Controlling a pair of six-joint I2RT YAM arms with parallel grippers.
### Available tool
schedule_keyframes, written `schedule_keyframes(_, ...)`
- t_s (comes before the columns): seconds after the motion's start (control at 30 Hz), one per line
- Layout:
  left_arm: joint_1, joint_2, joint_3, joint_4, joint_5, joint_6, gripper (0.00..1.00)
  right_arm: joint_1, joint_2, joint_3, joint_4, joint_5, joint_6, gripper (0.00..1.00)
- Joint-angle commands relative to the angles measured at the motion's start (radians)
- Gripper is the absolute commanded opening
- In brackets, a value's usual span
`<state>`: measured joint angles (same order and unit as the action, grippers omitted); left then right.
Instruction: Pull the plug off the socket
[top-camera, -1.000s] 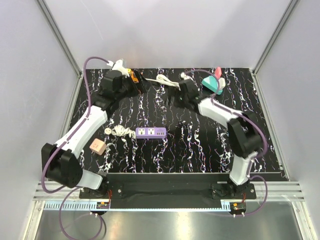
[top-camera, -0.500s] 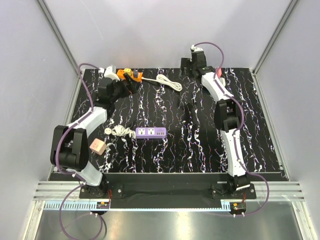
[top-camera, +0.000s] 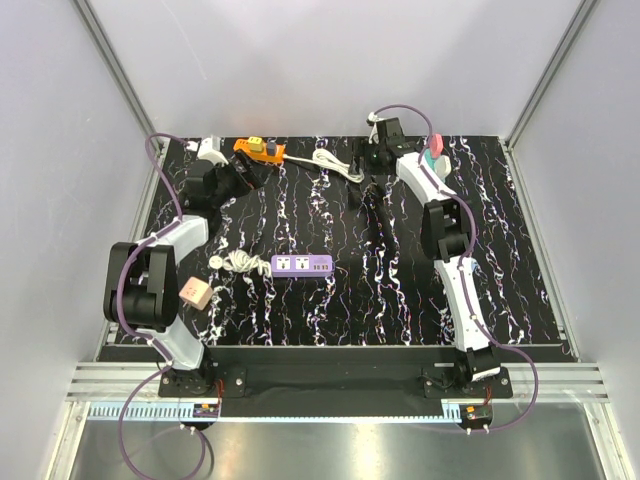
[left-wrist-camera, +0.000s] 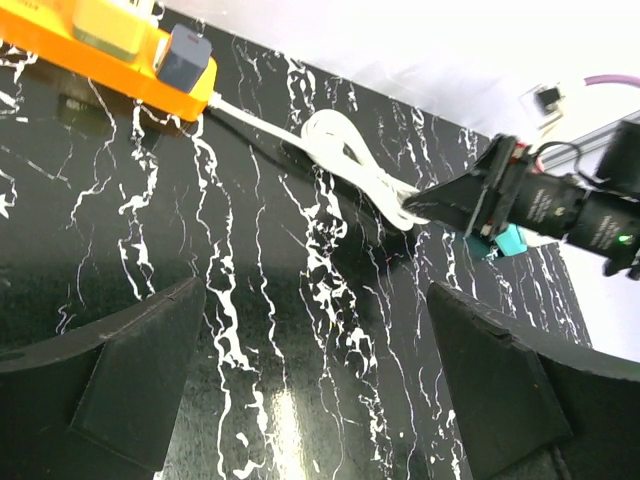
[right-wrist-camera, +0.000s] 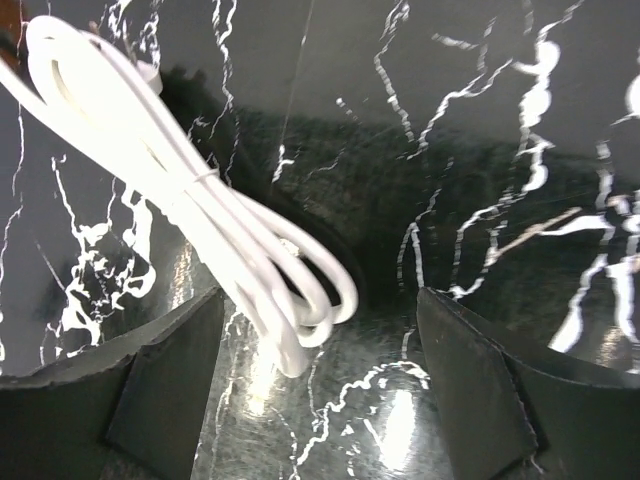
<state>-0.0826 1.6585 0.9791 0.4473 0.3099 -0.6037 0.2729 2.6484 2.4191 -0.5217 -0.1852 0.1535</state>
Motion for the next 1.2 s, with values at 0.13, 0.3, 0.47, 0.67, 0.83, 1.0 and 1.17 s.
schedule_keyframes(0.13, 0.010, -0.011, 0.012, 0.091, 0.041, -0.005, 0.99, 0.003, 0.001, 0.040, 0.040, -0.069, 0.067, 0.85)
schedule_keyframes(0.3, 0.021, 0.006, 0.018, 0.093, 0.055, -0.008, 0.99, 0.002, 0.045, 0.072, 0.046, -0.169, 0.121, 0.55)
schedule_keyframes(0.47, 0.030, 0.007, 0.015, 0.093, 0.055, -0.004, 0.99, 0.005, 0.051, 0.046, 0.058, -0.172, 0.179, 0.36)
schedule_keyframes(0.67, 0.043, 0.004, 0.009, 0.093, 0.046, -0.004, 0.99, 0.003, -0.057, -0.136, 0.077, -0.089, 0.181, 0.07)
schedule_keyframes(0.83, 0.049, -0.008, -0.010, 0.105, 0.024, -0.007, 0.99, 0.005, -0.281, -0.421, 0.163, -0.066, 0.162, 0.00)
schedule_keyframes(1.0, 0.052, 0.007, -0.004, 0.108, 0.035, -0.010, 0.99, 0.005, -0.501, -0.783, 0.265, -0.146, 0.201, 0.00)
schedule_keyframes(1.17, 0.050, 0.032, 0.018, 0.105, 0.089, -0.004, 0.94, 0.011, -0.672, -1.087, 0.295, -0.148, 0.199, 0.00)
